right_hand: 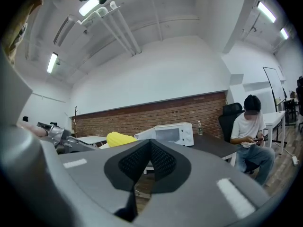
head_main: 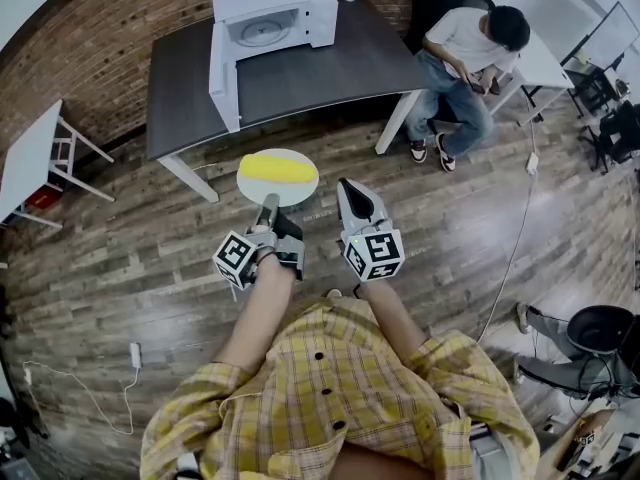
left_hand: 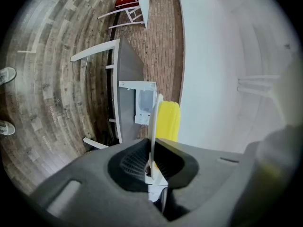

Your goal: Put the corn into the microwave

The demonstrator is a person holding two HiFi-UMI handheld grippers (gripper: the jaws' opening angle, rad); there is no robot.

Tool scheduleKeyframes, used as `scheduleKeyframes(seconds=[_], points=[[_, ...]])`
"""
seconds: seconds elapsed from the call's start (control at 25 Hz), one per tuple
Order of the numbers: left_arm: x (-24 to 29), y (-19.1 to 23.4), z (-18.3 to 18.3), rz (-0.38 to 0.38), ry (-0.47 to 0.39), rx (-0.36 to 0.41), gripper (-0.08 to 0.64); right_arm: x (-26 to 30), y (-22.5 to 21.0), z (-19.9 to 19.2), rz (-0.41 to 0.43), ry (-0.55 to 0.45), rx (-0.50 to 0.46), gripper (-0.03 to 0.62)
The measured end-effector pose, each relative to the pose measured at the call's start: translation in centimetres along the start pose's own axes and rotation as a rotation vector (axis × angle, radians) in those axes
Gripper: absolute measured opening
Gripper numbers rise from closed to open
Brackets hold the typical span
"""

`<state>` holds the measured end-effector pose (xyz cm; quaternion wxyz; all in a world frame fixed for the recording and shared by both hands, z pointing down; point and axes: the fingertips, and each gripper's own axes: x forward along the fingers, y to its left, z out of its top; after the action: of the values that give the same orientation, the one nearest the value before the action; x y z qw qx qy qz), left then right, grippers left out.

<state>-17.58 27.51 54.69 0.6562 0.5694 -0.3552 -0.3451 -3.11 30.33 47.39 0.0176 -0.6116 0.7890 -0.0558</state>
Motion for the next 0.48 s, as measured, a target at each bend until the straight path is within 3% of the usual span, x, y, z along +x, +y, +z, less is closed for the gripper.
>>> scheduleKeyframes(seconds=[0.48], points=[[3.9,-0.5,-6.1,-0.027,-0.048,-0.004,0.021,-0.6,-6.0,1.7,0.065,-0.045,-0.059,-0.002]])
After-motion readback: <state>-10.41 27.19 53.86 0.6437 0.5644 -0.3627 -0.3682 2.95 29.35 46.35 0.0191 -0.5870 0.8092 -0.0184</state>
